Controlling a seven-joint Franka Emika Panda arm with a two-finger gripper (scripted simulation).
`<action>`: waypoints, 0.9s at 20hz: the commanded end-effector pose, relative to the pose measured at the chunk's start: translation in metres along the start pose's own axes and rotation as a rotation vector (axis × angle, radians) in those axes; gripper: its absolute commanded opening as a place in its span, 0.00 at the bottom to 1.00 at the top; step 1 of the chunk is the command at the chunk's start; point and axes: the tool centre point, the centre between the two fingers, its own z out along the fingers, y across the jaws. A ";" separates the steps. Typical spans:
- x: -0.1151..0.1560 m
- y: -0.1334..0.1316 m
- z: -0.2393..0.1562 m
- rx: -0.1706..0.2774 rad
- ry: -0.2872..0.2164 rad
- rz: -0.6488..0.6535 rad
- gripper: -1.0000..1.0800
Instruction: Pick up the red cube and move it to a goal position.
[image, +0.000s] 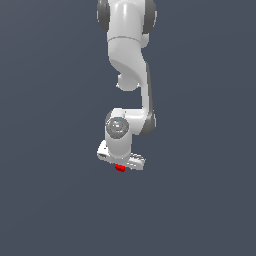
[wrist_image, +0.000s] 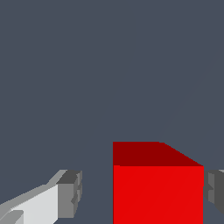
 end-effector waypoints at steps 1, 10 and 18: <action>0.002 0.001 0.004 0.000 0.000 0.008 0.96; 0.002 0.001 0.003 0.000 0.000 0.008 0.00; 0.002 0.001 0.002 0.000 0.000 0.008 0.00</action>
